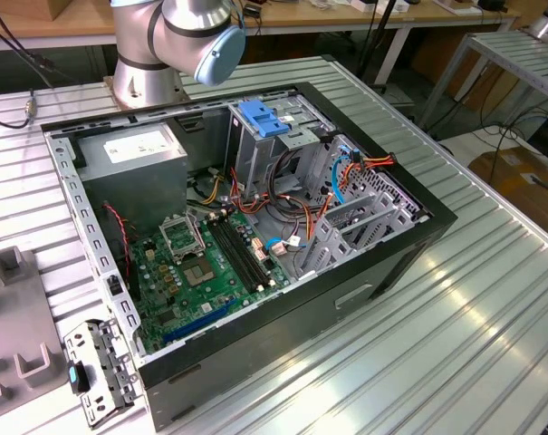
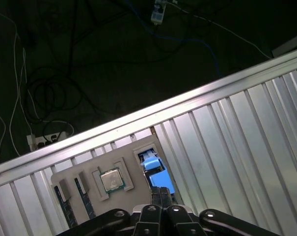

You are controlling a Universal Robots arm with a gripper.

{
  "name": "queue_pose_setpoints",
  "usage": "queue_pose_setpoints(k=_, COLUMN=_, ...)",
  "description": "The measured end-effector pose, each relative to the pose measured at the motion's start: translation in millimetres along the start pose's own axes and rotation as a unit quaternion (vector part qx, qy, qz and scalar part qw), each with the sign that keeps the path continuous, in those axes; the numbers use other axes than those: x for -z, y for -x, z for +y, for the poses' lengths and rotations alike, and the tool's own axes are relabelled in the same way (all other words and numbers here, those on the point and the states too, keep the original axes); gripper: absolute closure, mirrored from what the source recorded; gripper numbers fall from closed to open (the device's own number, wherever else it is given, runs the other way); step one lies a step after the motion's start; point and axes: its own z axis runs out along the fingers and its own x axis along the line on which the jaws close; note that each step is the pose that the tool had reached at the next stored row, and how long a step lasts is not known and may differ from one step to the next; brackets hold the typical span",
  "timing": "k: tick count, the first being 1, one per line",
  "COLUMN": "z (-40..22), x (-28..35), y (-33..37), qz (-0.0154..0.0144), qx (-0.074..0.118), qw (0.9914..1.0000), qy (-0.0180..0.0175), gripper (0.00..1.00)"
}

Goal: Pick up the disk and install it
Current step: 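Pick up the disk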

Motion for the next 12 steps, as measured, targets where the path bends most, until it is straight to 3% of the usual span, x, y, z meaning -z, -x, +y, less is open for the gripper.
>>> queue_pose_setpoints(k=12, z=0.0, x=0.0, y=0.0, qz=0.0001, qx=0.003, qw=1.0, qy=0.0, gripper=0.89)
